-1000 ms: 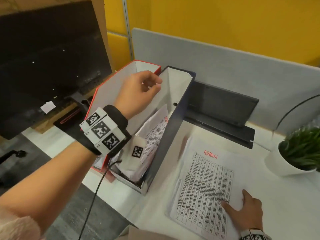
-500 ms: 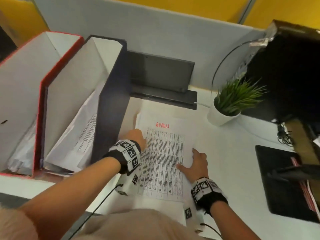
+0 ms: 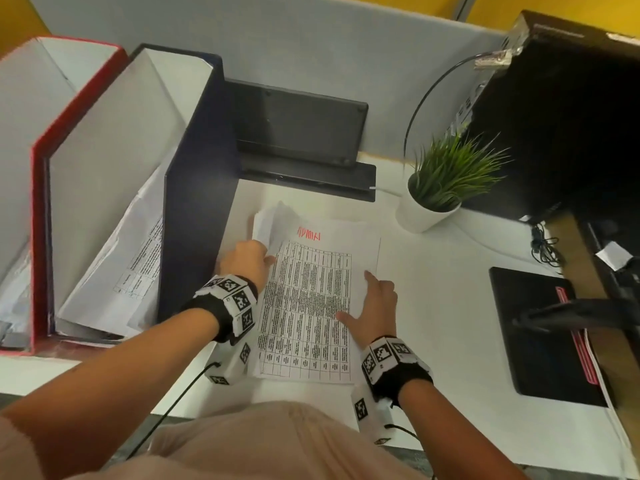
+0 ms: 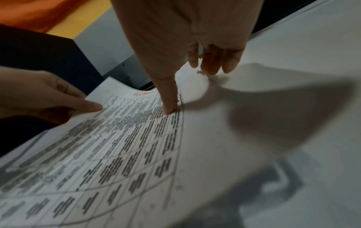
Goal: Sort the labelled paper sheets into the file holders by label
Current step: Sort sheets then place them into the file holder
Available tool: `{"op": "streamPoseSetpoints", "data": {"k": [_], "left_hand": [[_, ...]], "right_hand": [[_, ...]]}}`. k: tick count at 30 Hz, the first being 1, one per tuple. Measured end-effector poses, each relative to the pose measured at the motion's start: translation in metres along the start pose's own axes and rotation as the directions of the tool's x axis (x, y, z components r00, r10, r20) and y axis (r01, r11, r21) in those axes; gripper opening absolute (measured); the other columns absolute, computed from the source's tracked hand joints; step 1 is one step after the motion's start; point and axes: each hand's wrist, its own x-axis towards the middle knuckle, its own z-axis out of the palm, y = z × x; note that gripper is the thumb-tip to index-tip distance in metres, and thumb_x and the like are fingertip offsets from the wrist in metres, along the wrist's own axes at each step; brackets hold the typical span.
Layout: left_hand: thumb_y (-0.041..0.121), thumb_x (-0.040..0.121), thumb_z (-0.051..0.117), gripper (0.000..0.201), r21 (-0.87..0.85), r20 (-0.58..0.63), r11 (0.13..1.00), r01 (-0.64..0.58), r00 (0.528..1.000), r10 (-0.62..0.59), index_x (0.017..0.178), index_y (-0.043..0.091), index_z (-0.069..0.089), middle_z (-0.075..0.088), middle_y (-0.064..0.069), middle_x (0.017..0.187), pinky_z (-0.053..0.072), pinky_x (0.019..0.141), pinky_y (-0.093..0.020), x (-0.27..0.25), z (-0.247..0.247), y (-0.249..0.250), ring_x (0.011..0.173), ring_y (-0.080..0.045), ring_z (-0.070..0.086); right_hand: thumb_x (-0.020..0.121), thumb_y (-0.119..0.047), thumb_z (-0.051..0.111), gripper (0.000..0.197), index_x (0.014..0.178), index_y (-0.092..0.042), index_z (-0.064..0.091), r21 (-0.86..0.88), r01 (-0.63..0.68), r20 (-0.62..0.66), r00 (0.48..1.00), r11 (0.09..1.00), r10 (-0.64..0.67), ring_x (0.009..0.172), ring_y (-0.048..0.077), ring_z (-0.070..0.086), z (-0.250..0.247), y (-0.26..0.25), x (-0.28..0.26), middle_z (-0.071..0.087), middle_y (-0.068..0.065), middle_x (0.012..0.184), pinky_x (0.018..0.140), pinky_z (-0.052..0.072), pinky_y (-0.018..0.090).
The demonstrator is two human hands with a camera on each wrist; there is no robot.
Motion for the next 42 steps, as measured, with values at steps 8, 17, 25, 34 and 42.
{"op": "streamPoseSetpoints", "data": {"k": [8,17,25,34,42], "left_hand": [[-0.001,0.091,0.051,0.022,-0.657,-0.219,0.719,-0.228,0.970,0.108,0.095,0.010,0.070,0.066,-0.001,0.096,0.048,0.080,-0.022,-0.015,0.004,-0.001,0.089,-0.012,0.059],[-0.011,0.081,0.044,0.026,-0.901,0.096,0.420,0.107,0.994,-0.047,0.068,0.002,0.063,0.067,-0.010,0.093,0.050,0.083,-0.031,-0.010,-0.004,-0.009,0.091,-0.024,0.061],[0.033,0.085,0.064,0.028,-0.500,0.249,0.788,0.359,0.931,-0.266,0.081,0.005,0.066,0.065,-0.009,0.081,0.051,0.073,-0.032,0.031,-0.006,-0.005,0.075,-0.024,0.061],[0.021,0.080,0.072,0.018,-0.382,0.129,0.896,0.224,0.974,-0.189,0.074,0.004,0.069,0.066,-0.007,0.078,0.051,0.077,-0.030,0.028,0.004,-0.010,0.076,-0.022,0.061],[0.018,0.081,0.071,0.012,-0.531,-0.219,0.840,-0.117,0.976,-0.002,0.092,0.020,0.073,0.062,0.010,0.078,0.052,0.072,-0.025,0.010,0.019,-0.016,0.070,-0.009,0.060]], "right_hand": [[0.067,-0.001,0.080,0.107,0.147,-0.021,0.012,0.450,-0.166,0.110,0.985,0.877,0.130,0.103,0.023,0.053,-0.006,-0.012,0.006,0.043,0.016,0.128,0.084,0.046,0.028],[0.078,0.020,0.055,0.025,0.076,-0.003,0.062,0.746,-0.157,0.004,0.973,0.647,0.230,0.072,0.020,0.055,-0.015,0.000,0.015,0.059,0.010,0.081,0.056,0.048,0.010],[0.072,0.011,0.043,0.036,0.041,-0.005,0.048,0.909,-0.410,0.354,0.857,0.079,0.376,0.037,0.017,0.057,-0.019,0.004,0.017,0.055,0.003,0.044,0.038,0.047,0.020],[0.078,0.014,0.040,0.054,0.032,-0.009,0.055,0.946,-0.307,0.262,0.914,0.108,0.310,0.051,0.023,0.053,-0.014,0.003,0.017,0.054,0.008,0.055,0.040,0.047,0.018],[0.077,0.023,0.044,0.037,0.057,-0.004,0.058,0.864,-0.162,0.022,0.959,0.478,0.284,0.063,0.020,0.048,-0.014,0.002,0.013,0.051,0.010,0.070,0.050,0.045,0.019]]}}
